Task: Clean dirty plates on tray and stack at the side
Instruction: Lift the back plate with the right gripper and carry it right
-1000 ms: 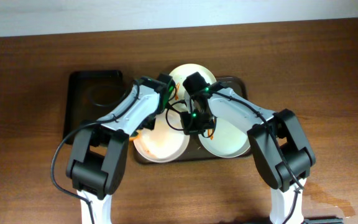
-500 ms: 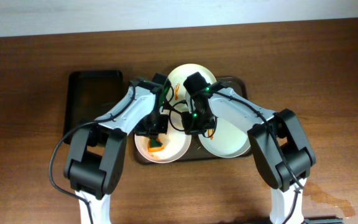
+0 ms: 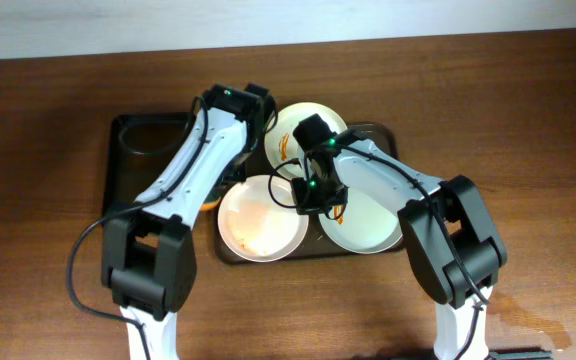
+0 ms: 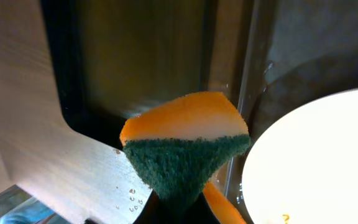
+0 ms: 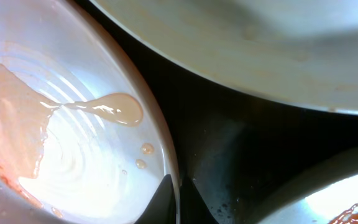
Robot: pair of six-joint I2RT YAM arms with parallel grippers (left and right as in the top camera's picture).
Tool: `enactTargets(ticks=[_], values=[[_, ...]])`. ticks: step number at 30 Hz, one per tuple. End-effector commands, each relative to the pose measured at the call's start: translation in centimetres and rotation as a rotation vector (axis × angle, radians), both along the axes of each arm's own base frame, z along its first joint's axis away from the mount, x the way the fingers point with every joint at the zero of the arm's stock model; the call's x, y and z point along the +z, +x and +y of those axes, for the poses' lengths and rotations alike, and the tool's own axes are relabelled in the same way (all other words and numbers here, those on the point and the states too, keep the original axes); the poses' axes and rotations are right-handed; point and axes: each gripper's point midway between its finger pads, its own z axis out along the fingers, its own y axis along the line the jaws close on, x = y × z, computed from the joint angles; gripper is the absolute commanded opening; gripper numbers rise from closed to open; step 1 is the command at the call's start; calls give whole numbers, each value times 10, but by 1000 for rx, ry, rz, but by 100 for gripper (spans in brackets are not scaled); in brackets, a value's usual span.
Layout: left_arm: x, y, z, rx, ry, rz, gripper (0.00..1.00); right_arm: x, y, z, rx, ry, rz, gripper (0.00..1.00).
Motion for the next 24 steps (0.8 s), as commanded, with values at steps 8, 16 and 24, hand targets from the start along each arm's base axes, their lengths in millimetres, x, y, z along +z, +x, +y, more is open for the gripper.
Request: enactTargets(ticks=[8, 16, 24], values=[[97, -13, 22, 97, -241, -227, 0, 155, 50, -49, -54, -463, -389, 4], [79, -11, -4, 33, -375, -169, 0, 264, 45, -63, 3, -801, -697, 4], [79, -9, -10, 1, -404, -167, 0, 293, 37, -47, -77, -895, -894, 4]])
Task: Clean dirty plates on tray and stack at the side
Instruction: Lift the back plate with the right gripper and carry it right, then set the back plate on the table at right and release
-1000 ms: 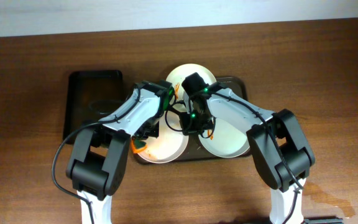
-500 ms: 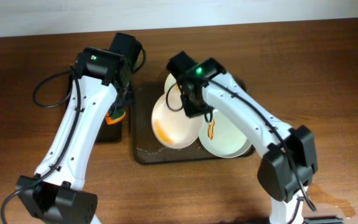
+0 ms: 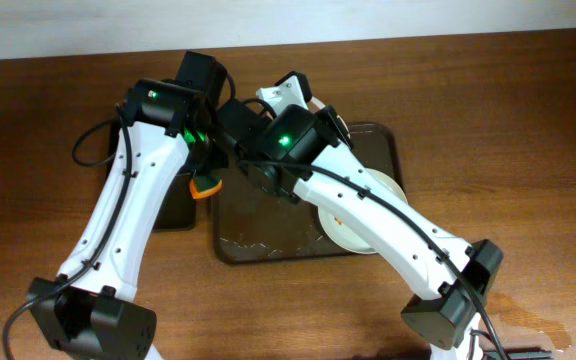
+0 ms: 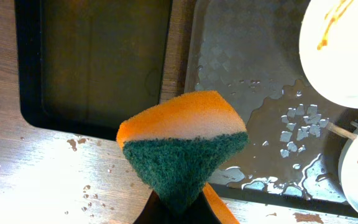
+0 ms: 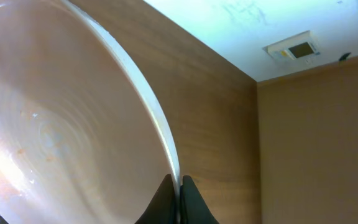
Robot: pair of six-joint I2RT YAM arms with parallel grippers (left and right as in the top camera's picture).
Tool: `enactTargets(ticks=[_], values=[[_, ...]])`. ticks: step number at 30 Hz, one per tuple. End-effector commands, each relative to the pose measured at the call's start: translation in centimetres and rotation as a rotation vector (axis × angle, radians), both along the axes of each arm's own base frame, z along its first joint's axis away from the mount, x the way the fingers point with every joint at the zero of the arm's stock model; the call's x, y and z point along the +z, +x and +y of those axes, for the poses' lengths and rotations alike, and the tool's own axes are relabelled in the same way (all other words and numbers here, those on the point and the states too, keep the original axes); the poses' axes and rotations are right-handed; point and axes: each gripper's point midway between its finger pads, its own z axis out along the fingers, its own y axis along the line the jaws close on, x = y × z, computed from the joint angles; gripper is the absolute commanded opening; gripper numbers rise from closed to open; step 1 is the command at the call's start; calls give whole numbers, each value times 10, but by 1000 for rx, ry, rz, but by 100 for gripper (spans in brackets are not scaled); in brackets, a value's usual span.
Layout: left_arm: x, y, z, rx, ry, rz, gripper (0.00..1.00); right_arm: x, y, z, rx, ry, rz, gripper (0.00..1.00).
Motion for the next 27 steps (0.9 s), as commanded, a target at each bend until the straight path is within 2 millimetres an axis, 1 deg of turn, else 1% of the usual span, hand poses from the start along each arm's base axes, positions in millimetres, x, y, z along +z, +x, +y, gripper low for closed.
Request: enactTargets(ticks=[1, 3, 5, 7, 8, 9, 10, 11, 12, 13, 14, 15, 16, 17, 18, 19, 20, 21, 22, 23, 24, 25, 27], values=[[-3, -1, -2, -36, 0, 17, 0, 17, 2, -3, -86, 88, -138, 4], [-3, -2, -3, -50, -3, 21, 0, 14, 1, -1, -110, 135, -144, 4], [-4, -3, -3, -49, -2, 24, 0, 10, 0, -3, -114, 143, -123, 4], [-3, -2, -3, -50, -4, 20, 0, -6, 0, -7, -145, 212, -33, 4], [-3, -2, -3, -50, -3, 22, 0, -9, 0, -20, -191, 222, -16, 4], [-4, -2, -3, -50, -3, 24, 0, -18, 3, -18, -191, 276, 35, 4], [-3, -2, -3, -50, -3, 23, 0, -16, 2, -37, -172, 158, 79, 4], [-4, -3, -3, -50, -2, 26, 0, -18, 0, -48, -271, 213, 49, 4], [-4, -3, -3, -49, -2, 27, 0, -44, -1, -43, -271, 380, 230, 4], [-4, -3, -3, -49, -2, 27, 0, -58, 3, -56, -326, 524, 338, 4], [-4, -3, -3, -54, -1, 28, 0, -62, 5, -67, -371, 596, 374, 4], [-4, -4, -2, -61, 2, 32, 0, -68, 10, -75, -341, 777, 494, 4], [-4, -5, -2, -63, 4, 35, 0, -66, 14, -81, -287, 923, 567, 4], [-4, -5, -2, -64, 4, 36, 0, -61, 19, -106, -289, 1063, 590, 4], [-4, -5, -2, -64, 4, 36, 0, -64, 22, -139, -361, 1087, 558, 4], [-4, -5, -1, -61, 7, 35, 0, -72, 23, -185, -472, 1111, 513, 4], [-4, -5, -3, -68, 7, 36, 0, -83, 22, -232, -580, 1080, 454, 4], [-5, -4, -4, -69, 6, 33, 0, -95, 21, -264, -649, 1038, 410, 4], [-5, -3, -4, -69, 6, 32, 0, -111, 17, -299, -726, 986, 367, 4], [-5, -3, -4, -68, 6, 32, 0, -123, 12, -319, -792, 958, 341, 4], [-5, -2, -4, -68, 5, 29, 0, -131, 8, -332, -852, 938, 320, 4], [-5, 0, -5, -68, 3, 21, 0, -161, -4, -363, -972, 890, 275, 4], [-5, 1, -5, -68, 2, 20, 0, -191, -9, -372, -978, 890, 269, 5]])
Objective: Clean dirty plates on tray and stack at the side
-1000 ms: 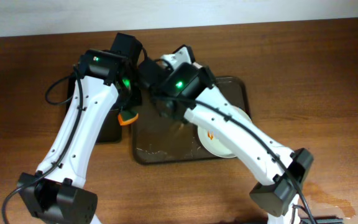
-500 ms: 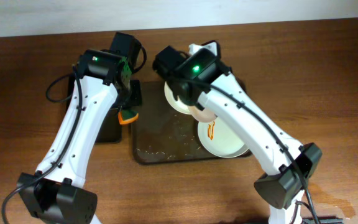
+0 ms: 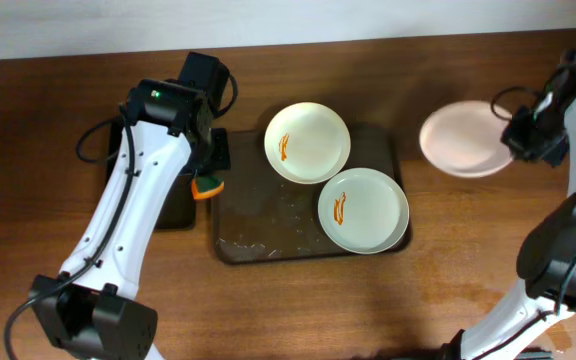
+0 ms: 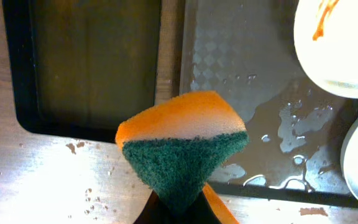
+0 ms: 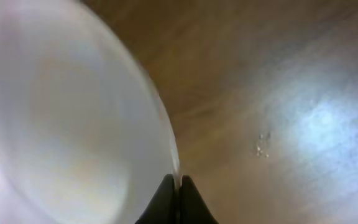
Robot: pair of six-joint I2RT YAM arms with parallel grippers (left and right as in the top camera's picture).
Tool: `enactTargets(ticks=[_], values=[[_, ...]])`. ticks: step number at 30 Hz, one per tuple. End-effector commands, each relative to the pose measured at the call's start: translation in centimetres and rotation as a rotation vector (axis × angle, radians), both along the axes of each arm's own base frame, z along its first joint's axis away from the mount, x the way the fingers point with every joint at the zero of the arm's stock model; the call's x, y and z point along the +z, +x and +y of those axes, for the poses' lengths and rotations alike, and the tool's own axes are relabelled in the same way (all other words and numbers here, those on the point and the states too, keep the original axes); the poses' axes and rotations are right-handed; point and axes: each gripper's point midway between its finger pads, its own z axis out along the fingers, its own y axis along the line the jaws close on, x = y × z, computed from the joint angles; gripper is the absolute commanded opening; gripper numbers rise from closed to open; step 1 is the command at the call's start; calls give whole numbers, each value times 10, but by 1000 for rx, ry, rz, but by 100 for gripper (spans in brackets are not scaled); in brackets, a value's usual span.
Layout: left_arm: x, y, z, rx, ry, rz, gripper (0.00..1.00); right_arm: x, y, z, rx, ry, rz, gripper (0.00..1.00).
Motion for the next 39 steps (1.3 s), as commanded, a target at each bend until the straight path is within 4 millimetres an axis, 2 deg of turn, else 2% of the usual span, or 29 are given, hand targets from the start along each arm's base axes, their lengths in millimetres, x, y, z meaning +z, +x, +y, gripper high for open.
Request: enactTargets(ticks=[1, 2, 3, 4, 5, 6, 7, 9, 10, 11, 12, 14, 15, 16, 17, 18, 19, 21, 22, 23, 24, 25, 27, 29, 30, 34, 36, 39], values=[[-3, 0, -1, -18, 5, 8, 0, -37, -20, -16, -49, -30, 61, 17], [-3, 0, -1, -18, 5, 7, 0, -38, -17, -11, -41, -14, 53, 22], [-3, 0, -1, -18, 5, 7, 0, -35, -9, 11, 21, 85, 13, 55], [-3, 0, -1, -18, 5, 7, 0, -31, 1, 35, 111, 188, -36, 64], [-3, 0, -1, -18, 5, 7, 0, -26, 6, 52, 168, 249, -66, 66], [-2, 1, -1, -18, 4, 5, 0, -17, 17, 80, 280, 324, -119, 68], [-2, 1, -1, -18, 4, 5, 0, -9, 29, 120, 414, 375, -163, 73], [-2, 1, -1, -18, 4, 5, 0, -10, 56, 189, 622, 300, -206, 77], [-3, 0, -2, -20, 5, 7, 0, -16, 71, 216, 689, 184, -215, 92], [-3, -1, -2, -21, 6, 12, 0, -22, 79, 227, 650, 88, -199, 93], [-3, -1, -1, -21, 7, 13, 0, -30, 84, 247, 640, 47, -197, 92], [-3, -1, -1, -21, 7, 13, 0, -47, 88, 284, 685, 60, -205, 88], [-4, -1, -1, -24, 9, 17, 0, -65, 89, 291, 655, 26, -173, 85], [-9, -3, -1, -39, 15, 28, 0, -83, 88, 288, 600, 11, -136, 84], [-13, -3, -1, -40, 16, 34, 0, -93, 88, 293, 606, 38, -125, 84], [-18, -3, -1, -39, 18, 39, 0, -104, 86, 299, 617, 76, -111, 78], [-23, -3, -1, -39, 19, 41, 0, -113, 84, 301, 620, 84, -94, 58], [-24, -1, -2, -39, 16, 33, 0, -114, 85, 309, 635, 83, -105, 51], [-24, 0, -2, -39, 16, 32, 0, -114, 85, 312, 641, 85, -107, 32], [-24, 0, -2, -39, 16, 32, 0, -114, 84, 316, 649, 100, -107, 21], [-24, 0, -2, -39, 16, 31, 0, -113, 82, 323, 659, 123, -109, 15], [-24, 1, -2, -39, 15, 28, 0, -112, 79, 330, 672, 158, -110, 4], [-24, 0, -2, -42, 16, 29, 0, -109, 74, 346, 695, 233, -112, 4], [-24, 2, -2, -42, 14, 21, 0, -102, 59, 381, 765, 387, -114, 4], [-23, 4, -3, -42, 11, 13, 0, -101, 50, 389, 778, 419, -94, 4], [-23, 6, -5, -67, 9, 7, 0, -111, 9, 388, 795, 360, 76, 4], [-25, 5, -5, -67, 6, 15, 0, -118, -5, 386, 805, 330, 125, 4], [-41, 0, -12, -74, -38, 49, 0, -136, -21, 389, 821, 330, 157, 4]])
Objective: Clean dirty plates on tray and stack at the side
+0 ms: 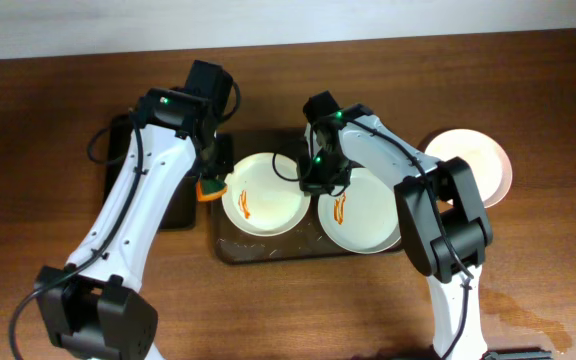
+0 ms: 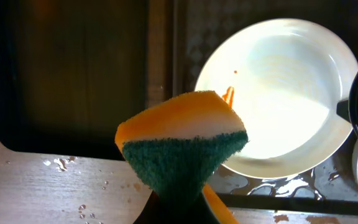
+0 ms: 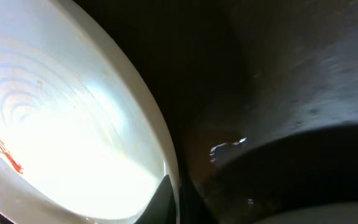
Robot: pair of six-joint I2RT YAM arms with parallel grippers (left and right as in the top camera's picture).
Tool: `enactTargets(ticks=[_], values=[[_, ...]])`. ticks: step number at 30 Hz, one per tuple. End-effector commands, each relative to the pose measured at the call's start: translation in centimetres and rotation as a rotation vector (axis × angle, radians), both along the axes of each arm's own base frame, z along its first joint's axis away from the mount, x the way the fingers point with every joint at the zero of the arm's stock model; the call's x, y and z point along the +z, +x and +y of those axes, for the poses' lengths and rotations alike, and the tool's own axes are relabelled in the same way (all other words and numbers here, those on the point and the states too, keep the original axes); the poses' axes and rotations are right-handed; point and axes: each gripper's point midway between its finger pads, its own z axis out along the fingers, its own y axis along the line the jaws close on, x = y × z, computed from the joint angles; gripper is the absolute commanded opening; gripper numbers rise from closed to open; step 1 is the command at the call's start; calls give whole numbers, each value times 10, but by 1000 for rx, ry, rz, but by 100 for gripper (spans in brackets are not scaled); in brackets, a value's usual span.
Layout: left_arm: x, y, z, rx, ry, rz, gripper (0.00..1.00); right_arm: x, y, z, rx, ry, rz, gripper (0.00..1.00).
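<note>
A white plate (image 1: 264, 194) with an orange streak lies at the front left of the dark wet tray (image 1: 268, 246). My right gripper (image 1: 314, 182) is shut on its right rim; the right wrist view shows that rim (image 3: 135, 99) pinched at the gripper (image 3: 178, 202). A second streaked plate (image 1: 360, 212) lies on the tray's right half. My left gripper (image 1: 211, 187) is shut on an orange and green sponge (image 2: 182, 146), held just left of the gripped plate (image 2: 278, 106). One clean plate (image 1: 468, 165) rests on the table at the right.
A black rectangular tray (image 2: 73, 74) sits left of the wet tray, partly under my left arm. Water drops (image 2: 61, 163) lie on the wooden table (image 1: 528, 90) near the tray's front. Both arms crowd the tray's middle.
The clean plate now lies on the table at the right, let go. My right gripper is back at the tray, shut on a streaked plate, which has shifted from tray's back to front left.
Three dirty plates lay on the tray, my right gripper at the smeared one's rim, my left holding the sponge. Then the right held that plate up by the sponge, then over the table at the right. It lies there now, and the right grips another.
</note>
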Motion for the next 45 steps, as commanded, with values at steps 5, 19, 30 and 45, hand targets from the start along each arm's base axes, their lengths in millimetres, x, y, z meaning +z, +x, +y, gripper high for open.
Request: enactTargets(ticks=[5, 19, 30, 45], values=[[-50, -9, -37, -110, -185, 74, 0, -36, -41, 0, 59, -58, 75, 4], [-127, -17, -80, -137, -483, 47, 0, -37, -23, -6, 24, -42, 27, 4], [-207, -27, -4, -18, -70, 26, 0, -37, -22, -5, 25, -41, 22, 4], [-132, -7, -50, -67, -260, 122, 0, -37, -19, -4, 24, -36, 11, 4]])
